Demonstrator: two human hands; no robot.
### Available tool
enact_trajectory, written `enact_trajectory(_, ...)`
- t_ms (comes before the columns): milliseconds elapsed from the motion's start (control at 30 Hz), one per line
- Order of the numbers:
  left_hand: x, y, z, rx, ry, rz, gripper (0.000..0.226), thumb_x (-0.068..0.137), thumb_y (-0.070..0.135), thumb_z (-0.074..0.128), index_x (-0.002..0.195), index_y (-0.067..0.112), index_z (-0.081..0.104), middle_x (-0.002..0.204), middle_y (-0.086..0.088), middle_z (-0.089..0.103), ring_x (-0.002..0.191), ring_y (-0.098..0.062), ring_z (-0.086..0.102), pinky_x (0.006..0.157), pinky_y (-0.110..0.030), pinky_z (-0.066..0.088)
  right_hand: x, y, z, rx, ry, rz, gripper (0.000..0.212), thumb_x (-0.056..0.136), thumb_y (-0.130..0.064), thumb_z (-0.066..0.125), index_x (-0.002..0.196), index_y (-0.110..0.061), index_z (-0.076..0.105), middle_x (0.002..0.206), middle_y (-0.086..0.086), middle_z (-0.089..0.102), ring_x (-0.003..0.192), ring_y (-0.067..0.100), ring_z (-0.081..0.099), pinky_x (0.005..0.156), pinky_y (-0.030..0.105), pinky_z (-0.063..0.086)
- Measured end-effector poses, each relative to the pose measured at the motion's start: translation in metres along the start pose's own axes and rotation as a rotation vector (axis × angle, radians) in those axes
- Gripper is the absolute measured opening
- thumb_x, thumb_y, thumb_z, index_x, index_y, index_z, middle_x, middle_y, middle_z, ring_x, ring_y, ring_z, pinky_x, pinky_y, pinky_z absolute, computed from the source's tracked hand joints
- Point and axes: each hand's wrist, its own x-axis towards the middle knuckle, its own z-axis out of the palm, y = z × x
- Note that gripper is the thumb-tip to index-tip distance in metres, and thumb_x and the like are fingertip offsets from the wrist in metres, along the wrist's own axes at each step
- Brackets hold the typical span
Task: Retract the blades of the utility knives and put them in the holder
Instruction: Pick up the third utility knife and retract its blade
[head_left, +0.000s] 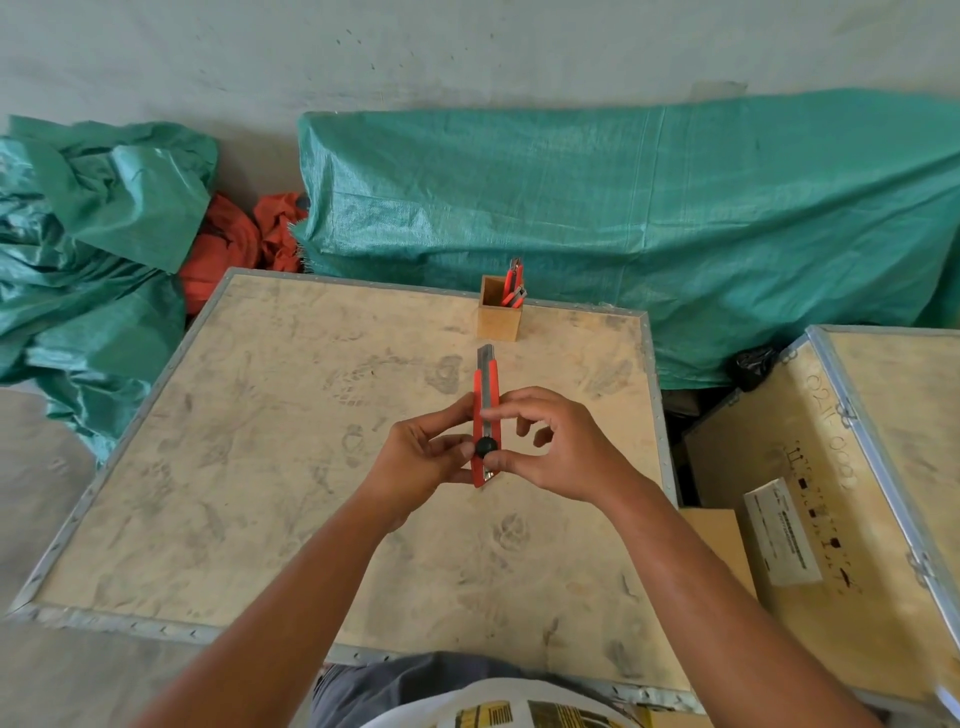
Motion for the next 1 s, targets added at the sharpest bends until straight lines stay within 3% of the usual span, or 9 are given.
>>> enact_trajectory(133, 0.005, 0.004, 0.001, 0.046, -0.004, 0.009, 0.054, 0.094, -0.009, 0.059, 0.136, 0.024, 0.060, 0.120, -0.004, 0.075, 0.107, -0.025, 0.073, 0.085, -0.048, 0.061, 0.006, 0.001, -0.003, -0.019, 0.023, 0.014, 0.026, 0.074, -0.030, 0.090, 0.097, -0.033, 0.080, 0.121, -0.013, 0.065, 0.101, 0.011, 0.062, 0.073, 0.018, 0.046)
enact_trajectory(333, 0.014, 0.007, 0.003, 0.089, 0.001, 0.003, 0.054, 0.094, -0.009, 0.058, 0.136, 0.024, 0.060, 0.115, 0.001, 0.077, 0.103, -0.023, 0.074, 0.080, -0.040, 0.063, 0.014, 0.010, -0.004, 0.016, 0.039, 0.029, 0.027, 0.070, -0.031, 0.092, 0.093, -0.030, 0.078, 0.120, -0.013, 0.065, 0.102, 0.013, 0.064, 0.072, 0.019, 0.047)
enact_trajectory(433, 0.023, 0.008, 0.005, 0.101, -0.006, 0.010, 0.056, 0.094, -0.010, 0.058, 0.139, 0.023, 0.057, 0.117, -0.004, 0.076, 0.102, -0.026, 0.075, 0.082, -0.044, 0.063, 0.019, 0.018, -0.009, 0.123, 0.059, 0.051, 0.028, 0.077, -0.033, 0.087, 0.103, -0.028, 0.079, 0.117, -0.015, 0.068, 0.099, 0.009, 0.066, 0.075, 0.021, 0.055)
enact_trajectory(567, 0.043, 0.016, 0.009, 0.147, -0.006, 0.021, 0.055, 0.094, -0.009, 0.058, 0.136, 0.027, 0.060, 0.110, -0.010, 0.078, 0.096, -0.028, 0.077, 0.082, -0.042, 0.063, 0.040, 0.031, -0.015, 0.183, 0.162, 0.053, 0.024, 0.089, -0.019, 0.077, 0.112, -0.024, 0.078, 0.114, -0.012, 0.073, 0.098, 0.008, 0.072, 0.084, 0.028, 0.062)
enact_trajectory(733, 0.088, 0.029, 0.014, 0.229, 0.029, 0.024, 0.056, 0.092, -0.004, 0.063, 0.121, 0.043, 0.065, 0.111, 0.000, 0.078, 0.095, -0.024, 0.076, 0.078, -0.031, 0.063, 0.082, 0.042, -0.033, 0.189, 0.228, 0.135, 0.030, 0.089, -0.011, 0.076, 0.117, -0.024, 0.077, 0.118, -0.005, 0.075, 0.094, 0.013, 0.074, 0.083, 0.039, 0.064)
enact_trajectory(900, 0.142, 0.042, 0.010, 0.290, 0.047, 0.075, 0.055, 0.090, -0.008, 0.064, 0.130, 0.030, 0.065, 0.081, -0.002, 0.079, 0.080, -0.017, 0.076, 0.088, -0.031, 0.061, 0.129, 0.058, -0.051, 0.234, 0.266, 0.123, 0.035, 0.088, -0.004, 0.076, 0.115, -0.026, 0.078, 0.110, -0.006, 0.078, 0.083, 0.015, 0.076, 0.074, 0.041, 0.066)
enact_trajectory(1000, 0.183, 0.045, 0.000, 0.315, 0.069, 0.093, 0.057, 0.089, -0.011, 0.063, 0.131, 0.027, 0.065, 0.076, 0.002, 0.076, 0.087, -0.023, 0.074, 0.093, -0.039, 0.059, 0.163, 0.069, -0.062, 0.235, 0.313, 0.132, 0.035, 0.087, -0.005, 0.076, 0.112, -0.030, 0.078, 0.104, -0.008, 0.079, 0.079, 0.014, 0.077, 0.074, 0.039, 0.066)
